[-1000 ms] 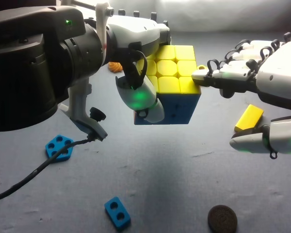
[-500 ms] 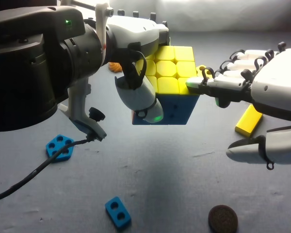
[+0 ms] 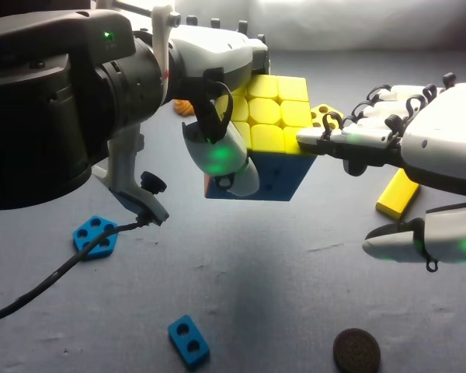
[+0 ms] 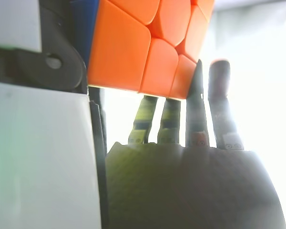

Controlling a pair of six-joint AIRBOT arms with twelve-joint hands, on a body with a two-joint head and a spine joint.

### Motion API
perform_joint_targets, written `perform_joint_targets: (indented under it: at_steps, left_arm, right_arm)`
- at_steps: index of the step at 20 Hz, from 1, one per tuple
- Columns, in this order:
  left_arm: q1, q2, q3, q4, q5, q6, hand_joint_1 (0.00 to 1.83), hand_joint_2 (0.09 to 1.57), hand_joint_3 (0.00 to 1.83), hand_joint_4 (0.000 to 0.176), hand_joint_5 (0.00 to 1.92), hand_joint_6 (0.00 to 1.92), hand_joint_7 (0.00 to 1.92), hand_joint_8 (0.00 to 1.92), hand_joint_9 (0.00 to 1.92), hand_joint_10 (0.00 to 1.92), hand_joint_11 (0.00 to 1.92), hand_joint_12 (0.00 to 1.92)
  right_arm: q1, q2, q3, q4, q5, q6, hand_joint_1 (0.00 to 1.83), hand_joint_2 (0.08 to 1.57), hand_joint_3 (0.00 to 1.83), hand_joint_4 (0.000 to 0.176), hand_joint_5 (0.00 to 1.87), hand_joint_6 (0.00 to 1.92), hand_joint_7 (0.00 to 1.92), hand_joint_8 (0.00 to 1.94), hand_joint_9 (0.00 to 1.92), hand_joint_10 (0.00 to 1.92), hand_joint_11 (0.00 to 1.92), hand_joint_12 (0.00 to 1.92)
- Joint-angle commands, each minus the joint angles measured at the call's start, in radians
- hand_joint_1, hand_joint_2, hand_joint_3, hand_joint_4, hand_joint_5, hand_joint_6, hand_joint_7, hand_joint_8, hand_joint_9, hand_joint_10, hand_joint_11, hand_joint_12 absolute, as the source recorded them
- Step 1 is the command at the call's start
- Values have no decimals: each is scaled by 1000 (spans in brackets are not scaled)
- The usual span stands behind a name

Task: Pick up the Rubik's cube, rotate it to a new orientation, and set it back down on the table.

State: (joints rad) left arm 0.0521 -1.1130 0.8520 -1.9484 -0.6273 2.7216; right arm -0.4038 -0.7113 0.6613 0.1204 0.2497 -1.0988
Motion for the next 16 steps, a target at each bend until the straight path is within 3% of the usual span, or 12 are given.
perform_joint_targets:
  at_steps: [1,5,9,16]
  left_arm:
    - [-21,5,2,61,36,-16,1219,1014,4,0,183,1633,52,1861,51,1915,0,1921]
    - [-21,5,3,62,36,-16,1198,998,0,0,155,1668,51,1892,57,1921,0,1921]
    - [-21,5,3,62,36,-16,1171,998,0,0,210,1553,82,1827,63,1913,0,1921]
    - [-21,5,4,62,36,-16,1187,1021,3,0,174,1626,56,1834,38,1912,0,1921]
  right_arm:
    - [-1,0,-1,0,70,-1,485,1199,1,0,105,4,215,1073,101,1105,0,1238]
    - [-17,-10,-2,0,69,-10,504,1189,0,0,127,10,213,1069,98,1106,0,1258]
    - [-17,-16,0,0,80,-11,482,1204,3,0,112,5,205,1082,93,1105,0,1259]
    - [-30,-64,44,9,76,-12,502,1194,0,0,111,3,203,1074,91,1107,0,1259]
